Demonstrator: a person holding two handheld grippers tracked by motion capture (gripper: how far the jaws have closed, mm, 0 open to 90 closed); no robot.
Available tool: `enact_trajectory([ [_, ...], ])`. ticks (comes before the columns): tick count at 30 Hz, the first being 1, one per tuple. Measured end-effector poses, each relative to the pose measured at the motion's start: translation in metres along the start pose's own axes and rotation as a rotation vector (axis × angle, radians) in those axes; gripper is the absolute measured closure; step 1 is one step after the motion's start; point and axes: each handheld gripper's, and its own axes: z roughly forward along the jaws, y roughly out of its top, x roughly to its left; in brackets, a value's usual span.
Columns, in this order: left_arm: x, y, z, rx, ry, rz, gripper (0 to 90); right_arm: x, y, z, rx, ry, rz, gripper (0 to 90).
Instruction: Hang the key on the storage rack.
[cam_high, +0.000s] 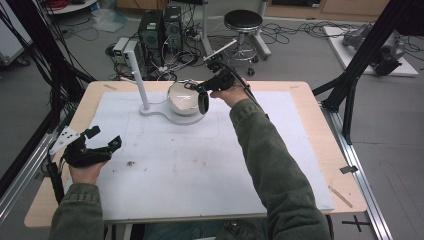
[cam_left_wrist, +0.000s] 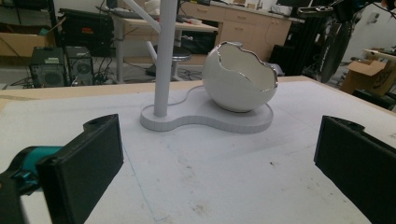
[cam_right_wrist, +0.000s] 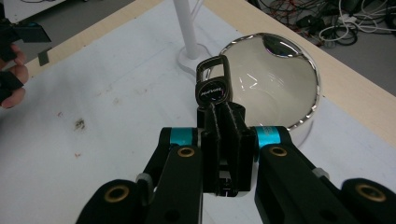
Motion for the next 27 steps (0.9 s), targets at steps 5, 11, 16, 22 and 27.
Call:
enact_trajectory([
  [5,0.0,0.0,0.0,0.0,0.002,-0.001,1.7,0.007,0.009,0.012,0.017,0.01,-0.015,85.1],
  [11,0.001,0.0,-0.001,0.0,0.003,-0.004,1.7,0.018,0.024,0.02,0.011,0.031,-0.04,85.0],
  [16,0.002,0.0,-0.001,0.0,0.002,-0.002,1.7,0.025,0.033,0.027,0.004,0.039,-0.05,85.0],
  [22,0.002,0.0,-0.001,-0.004,0.003,-0.007,1.7,0.035,0.049,0.036,-0.005,0.047,-0.078,85.0],
  [27,0.002,0.0,-0.002,-0.004,0.002,-0.009,1.7,0.042,0.063,0.045,-0.01,0.055,-0.093,85.0],
])
